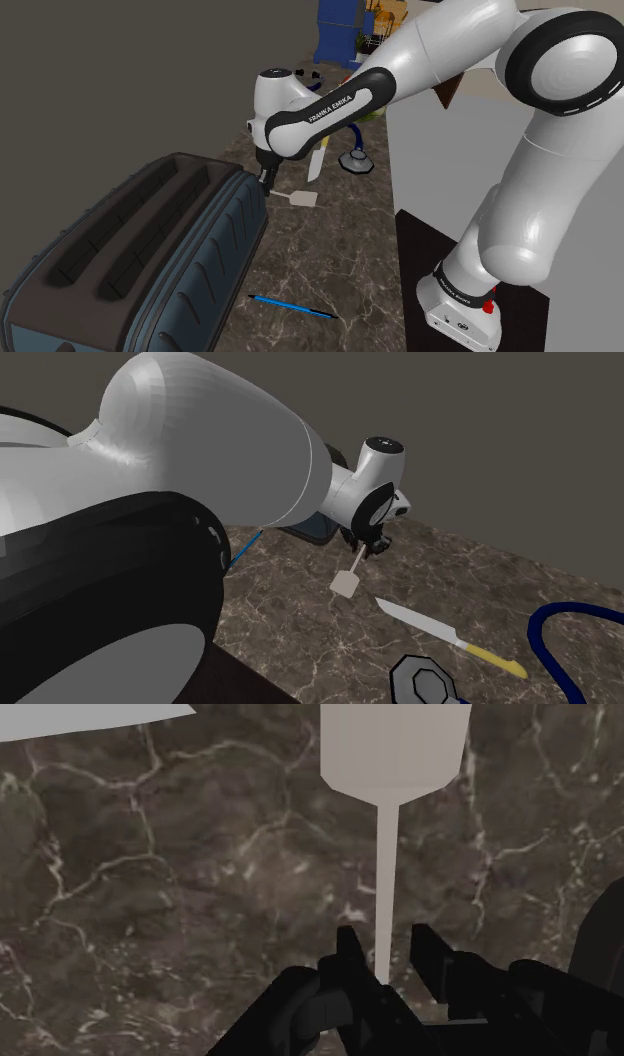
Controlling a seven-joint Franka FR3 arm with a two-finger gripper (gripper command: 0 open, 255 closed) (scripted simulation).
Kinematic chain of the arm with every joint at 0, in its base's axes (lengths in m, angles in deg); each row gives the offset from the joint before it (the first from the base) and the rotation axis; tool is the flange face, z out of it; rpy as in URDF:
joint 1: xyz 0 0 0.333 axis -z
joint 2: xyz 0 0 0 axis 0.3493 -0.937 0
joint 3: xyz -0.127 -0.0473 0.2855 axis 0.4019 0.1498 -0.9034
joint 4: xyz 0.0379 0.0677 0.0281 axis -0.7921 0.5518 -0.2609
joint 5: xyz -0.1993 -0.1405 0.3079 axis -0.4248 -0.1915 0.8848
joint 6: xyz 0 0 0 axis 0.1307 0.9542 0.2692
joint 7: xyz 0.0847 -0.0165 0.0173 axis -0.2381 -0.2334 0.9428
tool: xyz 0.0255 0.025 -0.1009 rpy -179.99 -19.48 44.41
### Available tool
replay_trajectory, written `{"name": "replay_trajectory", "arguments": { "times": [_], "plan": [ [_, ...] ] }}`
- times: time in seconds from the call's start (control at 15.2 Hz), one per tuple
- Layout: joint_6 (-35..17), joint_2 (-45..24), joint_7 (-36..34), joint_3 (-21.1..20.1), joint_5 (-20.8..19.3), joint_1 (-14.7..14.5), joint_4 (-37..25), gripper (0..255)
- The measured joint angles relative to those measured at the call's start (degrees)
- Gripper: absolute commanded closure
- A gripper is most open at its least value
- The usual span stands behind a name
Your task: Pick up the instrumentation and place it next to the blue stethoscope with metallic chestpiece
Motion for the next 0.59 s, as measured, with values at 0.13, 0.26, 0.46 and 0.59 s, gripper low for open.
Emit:
{"name": "replay_trajectory", "arguments": {
  "times": [0.13, 0.26, 0.46, 0.59],
  "plan": [
    [0.0, 0.0, 0.0, 0.0, 0.0, 0.0, 0.0, 255],
    [0.0, 0.0, 0.0, 0.0, 0.0, 0.0, 0.0, 255],
    [0.0, 0.0, 0.0, 0.0, 0.0, 0.0, 0.0, 255],
    [0.4, 0.2, 0.0, 0.0, 0.0, 0.0, -0.2, 255]
  ]
}}
